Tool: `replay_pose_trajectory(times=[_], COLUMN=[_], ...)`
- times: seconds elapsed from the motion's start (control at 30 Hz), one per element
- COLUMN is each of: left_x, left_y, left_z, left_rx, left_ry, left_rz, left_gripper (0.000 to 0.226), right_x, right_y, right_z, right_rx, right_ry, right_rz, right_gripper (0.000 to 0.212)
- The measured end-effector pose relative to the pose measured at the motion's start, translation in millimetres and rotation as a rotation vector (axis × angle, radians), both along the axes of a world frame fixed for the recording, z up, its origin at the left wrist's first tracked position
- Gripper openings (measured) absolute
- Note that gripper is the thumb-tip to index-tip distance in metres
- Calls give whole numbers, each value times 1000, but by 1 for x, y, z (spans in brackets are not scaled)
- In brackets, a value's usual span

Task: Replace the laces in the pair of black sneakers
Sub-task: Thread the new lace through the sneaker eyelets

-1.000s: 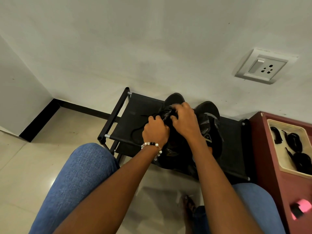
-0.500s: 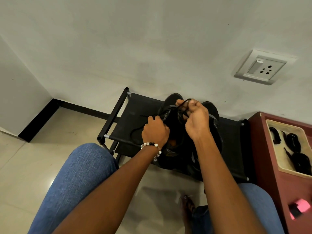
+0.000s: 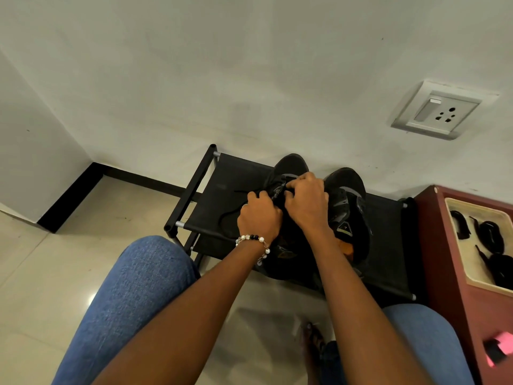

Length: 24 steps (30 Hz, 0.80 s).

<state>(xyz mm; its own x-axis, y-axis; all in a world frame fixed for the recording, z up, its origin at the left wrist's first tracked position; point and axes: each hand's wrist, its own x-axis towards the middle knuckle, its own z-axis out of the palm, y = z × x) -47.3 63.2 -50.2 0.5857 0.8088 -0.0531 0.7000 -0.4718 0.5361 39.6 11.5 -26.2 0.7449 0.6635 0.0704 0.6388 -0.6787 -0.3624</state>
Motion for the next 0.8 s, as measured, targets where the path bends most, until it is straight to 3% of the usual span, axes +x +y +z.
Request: replay_pose_trajectory(times=[0.07,0.13,0.3,0.4,0.53,0.67,0.8], left_x=[0,-1,0,1,-1,-1,-1], left_y=[0,0,-2,-2,-1,-1,-1], left_z=[0,0,1,1,2,2,4], left_rx=[-3,-1,3,-3,-6,-8,-33], left_ry=[0,-1,-4,-11,-12,-15,-1], left_rz=[2,3,21,23,16,14,23], left_gripper=[28,27,24,25,26,26,29], right_x=[-1,0,6,2,1,5,14], right_y=[1,1,-4,-6,-6,-9,-11], right_z=[1,2,7,10,7,8,10], right_rx=[45,174,771,1035,1041,1062,1032], right_ry=[-21,100,795,1114,1107,1080,922], right_rz=[-19,-87,-441,-439,-383,-473,-584], right_gripper=[18,15,20,26,24,20,10])
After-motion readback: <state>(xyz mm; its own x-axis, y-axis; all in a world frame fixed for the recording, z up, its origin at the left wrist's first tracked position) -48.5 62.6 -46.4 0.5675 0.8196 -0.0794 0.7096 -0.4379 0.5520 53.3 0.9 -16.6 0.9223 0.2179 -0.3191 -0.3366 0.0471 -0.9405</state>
